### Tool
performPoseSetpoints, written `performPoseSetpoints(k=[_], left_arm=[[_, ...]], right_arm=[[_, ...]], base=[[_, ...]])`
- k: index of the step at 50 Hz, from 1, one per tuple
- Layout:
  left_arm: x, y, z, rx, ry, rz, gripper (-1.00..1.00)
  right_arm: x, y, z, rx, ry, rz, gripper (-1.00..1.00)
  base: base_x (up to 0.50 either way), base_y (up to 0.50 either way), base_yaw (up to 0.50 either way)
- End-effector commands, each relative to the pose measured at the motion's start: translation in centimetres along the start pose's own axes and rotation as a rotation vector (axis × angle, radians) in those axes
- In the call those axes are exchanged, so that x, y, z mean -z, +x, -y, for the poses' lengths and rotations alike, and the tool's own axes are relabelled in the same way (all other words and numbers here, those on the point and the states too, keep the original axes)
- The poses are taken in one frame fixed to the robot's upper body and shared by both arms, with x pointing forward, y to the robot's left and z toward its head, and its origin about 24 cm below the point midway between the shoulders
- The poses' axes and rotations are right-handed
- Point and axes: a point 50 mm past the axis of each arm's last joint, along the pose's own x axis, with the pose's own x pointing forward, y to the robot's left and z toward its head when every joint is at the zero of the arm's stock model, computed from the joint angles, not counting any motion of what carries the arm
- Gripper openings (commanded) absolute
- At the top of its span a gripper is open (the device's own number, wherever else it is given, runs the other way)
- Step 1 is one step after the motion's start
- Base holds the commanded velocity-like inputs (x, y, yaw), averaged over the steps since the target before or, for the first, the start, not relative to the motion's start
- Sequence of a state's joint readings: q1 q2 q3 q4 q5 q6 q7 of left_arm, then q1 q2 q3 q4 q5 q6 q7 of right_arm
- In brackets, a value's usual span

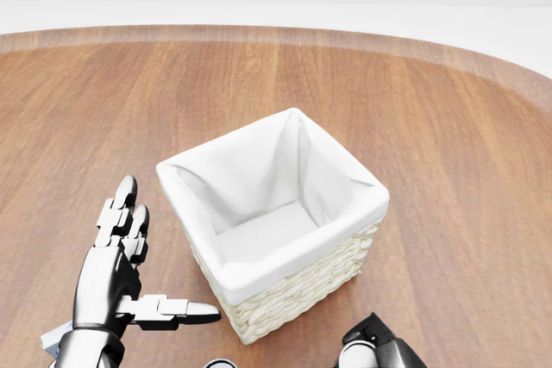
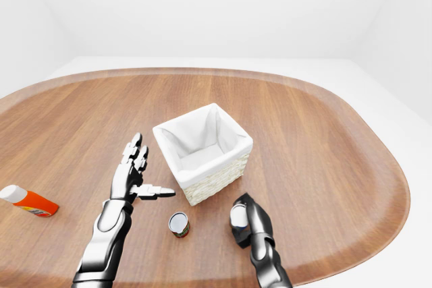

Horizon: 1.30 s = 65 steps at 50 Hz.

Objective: Pick up the alphabet soup and the cream cheese box, and put them in the basket.

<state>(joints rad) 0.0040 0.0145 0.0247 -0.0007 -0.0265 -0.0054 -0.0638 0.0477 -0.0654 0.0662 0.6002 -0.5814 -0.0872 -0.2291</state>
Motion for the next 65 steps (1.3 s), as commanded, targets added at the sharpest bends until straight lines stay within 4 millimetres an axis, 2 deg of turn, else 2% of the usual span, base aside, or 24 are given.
performPoseSetpoints(k=[1, 12, 15, 20, 27, 43, 56, 65], left_arm=[[-0.1, -0.1, 0.1, 0.002, 0.000, 0.002, 1.00], [0.0, 0.0, 0.1, 0.002, 0.001, 0.002, 1.00], [-0.1, 0.0, 0.0, 0.002, 0.001, 0.003, 1.00], [-0.1, 0.0, 0.0, 0.000, 0.002, 0.003, 1.00], [-0.2, -0.1, -0.2, -0.004, 0.002, 0.005, 1.00], [-0.2, -0.2, -0.2, -0.008, 0.005, 0.010, 1.00], [-0.3, -0.2, -0.2, -0.007, 0.006, 0.010, 1.00], [-0.2, -0.1, -0.2, -0.006, 0.005, 0.009, 1.00]], right_arm=[[0.3, -0.4, -0.5, -0.027, 0.002, -0.010, -1.00], [-1.1, -1.2, 0.3, 0.014, -0.004, 0.072, -1.00], [-2.2, -1.8, 1.1, 0.044, -0.003, 0.131, -1.00], [-5.3, -3.5, 3.3, 0.112, -0.009, 0.275, -1.00], [-7.9, -5.9, 5.3, 0.144, -0.006, 0.340, -1.00], [-11.2, -9.6, 7.3, 0.168, -0.008, 0.480, -1.00], [-15.9, -13.2, 10.1, 0.238, -0.047, 0.727, -1.00], [-19.2, -15.6, 11.3, 0.280, -0.118, 0.907, -1.00]], base=[[0.00, 0.00, 0.00], [0.00, 0.00, 0.00], [0.00, 0.00, 0.00], [0.00, 0.00, 0.00], [0.00, 0.00, 0.00], [0.00, 0.00, 0.00], [0.00, 0.00, 0.00], [0.00, 0.00, 0.00]])
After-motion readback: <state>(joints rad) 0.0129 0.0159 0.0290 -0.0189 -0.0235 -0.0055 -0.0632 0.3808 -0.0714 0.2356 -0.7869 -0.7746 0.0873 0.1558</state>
